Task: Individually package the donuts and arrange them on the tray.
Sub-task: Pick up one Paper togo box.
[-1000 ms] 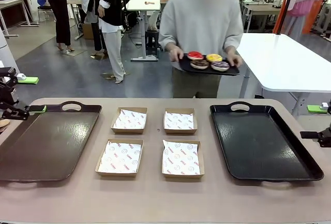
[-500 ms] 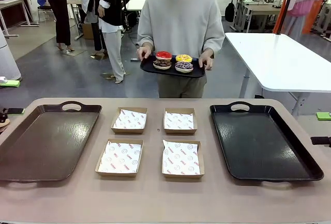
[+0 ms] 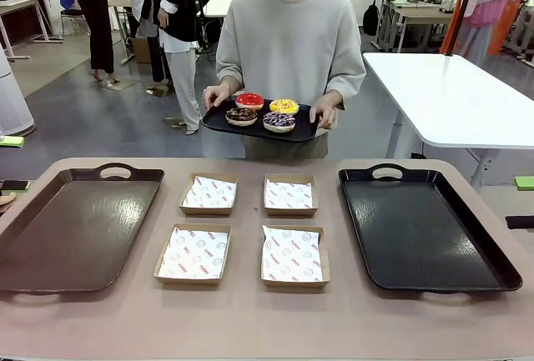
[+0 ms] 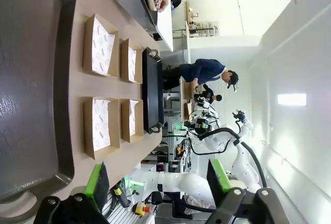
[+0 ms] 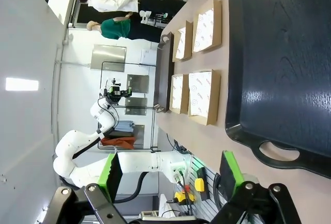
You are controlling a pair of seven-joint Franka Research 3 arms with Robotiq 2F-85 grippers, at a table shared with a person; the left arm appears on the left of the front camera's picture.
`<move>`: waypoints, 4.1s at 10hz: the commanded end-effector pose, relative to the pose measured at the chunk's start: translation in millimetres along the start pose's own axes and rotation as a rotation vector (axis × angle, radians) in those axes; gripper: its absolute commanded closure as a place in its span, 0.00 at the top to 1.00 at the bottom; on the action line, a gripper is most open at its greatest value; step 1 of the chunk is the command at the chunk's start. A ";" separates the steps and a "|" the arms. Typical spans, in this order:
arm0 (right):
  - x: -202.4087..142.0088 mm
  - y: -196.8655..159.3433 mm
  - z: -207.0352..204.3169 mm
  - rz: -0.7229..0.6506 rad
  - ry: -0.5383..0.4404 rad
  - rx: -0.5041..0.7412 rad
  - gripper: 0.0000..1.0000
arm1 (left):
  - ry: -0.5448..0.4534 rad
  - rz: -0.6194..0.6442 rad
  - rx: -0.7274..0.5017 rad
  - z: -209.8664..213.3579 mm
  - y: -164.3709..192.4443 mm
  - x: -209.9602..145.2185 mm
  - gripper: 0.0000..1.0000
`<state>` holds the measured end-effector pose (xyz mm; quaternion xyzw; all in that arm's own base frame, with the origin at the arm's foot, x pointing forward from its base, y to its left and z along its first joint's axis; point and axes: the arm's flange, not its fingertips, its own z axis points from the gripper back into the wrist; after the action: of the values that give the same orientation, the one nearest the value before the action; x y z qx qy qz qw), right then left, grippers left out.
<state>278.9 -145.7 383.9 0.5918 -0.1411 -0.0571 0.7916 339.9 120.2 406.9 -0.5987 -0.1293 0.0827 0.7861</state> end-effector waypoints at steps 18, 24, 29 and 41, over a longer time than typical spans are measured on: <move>-0.1 -2.0 0.0 -0.004 0.001 0.004 1.00 | -0.001 -0.002 -0.016 -2.8 -1.7 1.0 1.00; -0.1 -2.0 0.0 -0.004 0.001 0.004 1.00 | -0.001 -0.002 -0.016 -2.8 -1.7 1.0 1.00; -0.1 -2.0 0.0 -0.004 0.001 0.004 1.00 | 0.155 -0.182 0.338 -73.2 -89.8 13.4 1.00; -0.1 -2.0 0.0 -0.004 0.001 0.004 1.00 | 0.232 -0.365 1.139 -317.2 -58.1 -61.0 1.00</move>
<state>279.3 -145.8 381.2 0.5921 -0.1376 -0.0599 0.7917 370.2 -190.6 382.8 -0.0807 -0.0791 -0.0758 0.9907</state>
